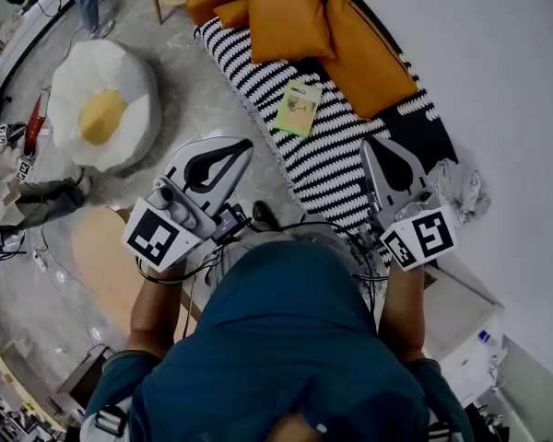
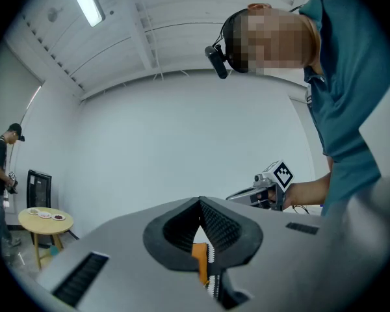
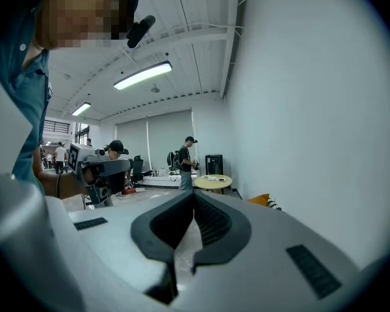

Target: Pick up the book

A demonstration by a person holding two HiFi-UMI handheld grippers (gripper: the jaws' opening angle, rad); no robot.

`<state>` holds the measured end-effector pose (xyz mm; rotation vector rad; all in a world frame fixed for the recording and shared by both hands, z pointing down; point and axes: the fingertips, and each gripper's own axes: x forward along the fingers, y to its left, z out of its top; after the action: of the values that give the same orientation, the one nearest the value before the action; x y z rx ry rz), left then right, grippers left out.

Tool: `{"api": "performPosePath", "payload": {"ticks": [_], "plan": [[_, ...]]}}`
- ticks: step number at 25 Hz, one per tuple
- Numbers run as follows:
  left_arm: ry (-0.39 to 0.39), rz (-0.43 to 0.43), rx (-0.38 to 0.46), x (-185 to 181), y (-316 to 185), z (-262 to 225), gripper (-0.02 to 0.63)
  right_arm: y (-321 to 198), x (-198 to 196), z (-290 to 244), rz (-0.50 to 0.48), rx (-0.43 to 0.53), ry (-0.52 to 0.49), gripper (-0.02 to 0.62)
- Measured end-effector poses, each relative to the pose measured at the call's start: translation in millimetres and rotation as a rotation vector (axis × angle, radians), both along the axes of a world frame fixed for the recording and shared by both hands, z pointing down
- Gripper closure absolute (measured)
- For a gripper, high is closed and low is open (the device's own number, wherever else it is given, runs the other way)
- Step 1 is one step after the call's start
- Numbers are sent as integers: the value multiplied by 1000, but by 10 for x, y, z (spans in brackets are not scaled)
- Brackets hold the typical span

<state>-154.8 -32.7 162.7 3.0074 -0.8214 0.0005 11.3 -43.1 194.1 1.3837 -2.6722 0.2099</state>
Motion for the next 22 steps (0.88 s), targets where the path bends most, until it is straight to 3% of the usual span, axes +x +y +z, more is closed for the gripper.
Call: {"api": "performPosePath", "payload": {"ticks": [8,16,22], "plan": [[-38,-11,-62,130,-292,200,603,-384,129,407,-15,-90,-35,581],[-106,-40,-159,390,-816,655,603,-1278,368,1532,-81,-295,-181,575],[-154,-86,-239,372,-1094,1142,603,-1889,401,2767,-97,-510,-262,463]]}}
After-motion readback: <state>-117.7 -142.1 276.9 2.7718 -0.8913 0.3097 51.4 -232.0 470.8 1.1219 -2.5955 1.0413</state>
